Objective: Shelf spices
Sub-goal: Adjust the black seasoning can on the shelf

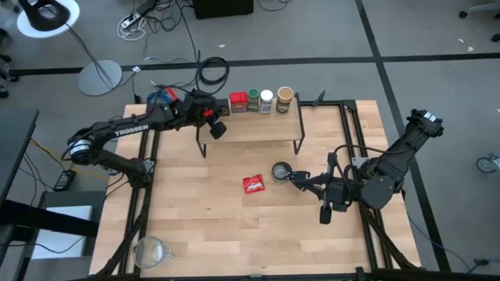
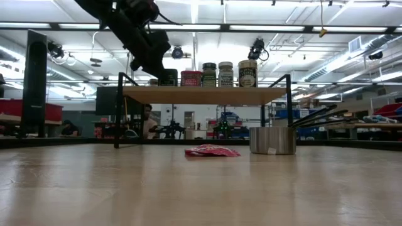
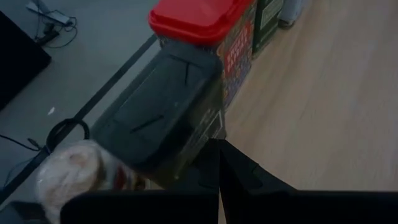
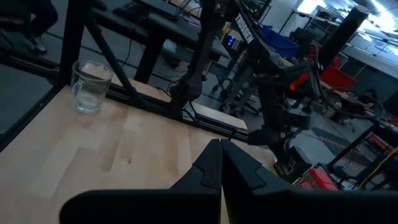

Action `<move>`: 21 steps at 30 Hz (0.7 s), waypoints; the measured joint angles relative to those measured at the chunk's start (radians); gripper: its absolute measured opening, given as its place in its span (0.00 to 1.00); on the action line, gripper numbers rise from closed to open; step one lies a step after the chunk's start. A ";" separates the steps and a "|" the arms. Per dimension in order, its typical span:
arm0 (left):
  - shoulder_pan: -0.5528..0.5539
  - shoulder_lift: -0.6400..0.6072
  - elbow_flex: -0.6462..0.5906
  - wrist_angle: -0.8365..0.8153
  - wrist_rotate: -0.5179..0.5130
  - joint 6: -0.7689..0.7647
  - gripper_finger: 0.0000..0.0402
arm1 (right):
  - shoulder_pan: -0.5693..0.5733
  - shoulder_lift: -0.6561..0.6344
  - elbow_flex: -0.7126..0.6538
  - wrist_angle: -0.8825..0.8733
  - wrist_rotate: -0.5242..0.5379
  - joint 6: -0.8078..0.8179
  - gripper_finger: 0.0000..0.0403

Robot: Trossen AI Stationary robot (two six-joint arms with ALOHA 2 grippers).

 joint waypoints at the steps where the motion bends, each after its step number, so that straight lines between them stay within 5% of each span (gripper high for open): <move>1: 0.001 0.007 0.000 0.007 0.004 0.000 0.01 | 0.000 0.000 0.000 0.000 0.000 0.000 0.00; 21: 0.027 0.049 0.000 0.033 0.025 -0.003 0.01 | 0.000 0.000 0.000 -0.001 -0.001 0.000 0.00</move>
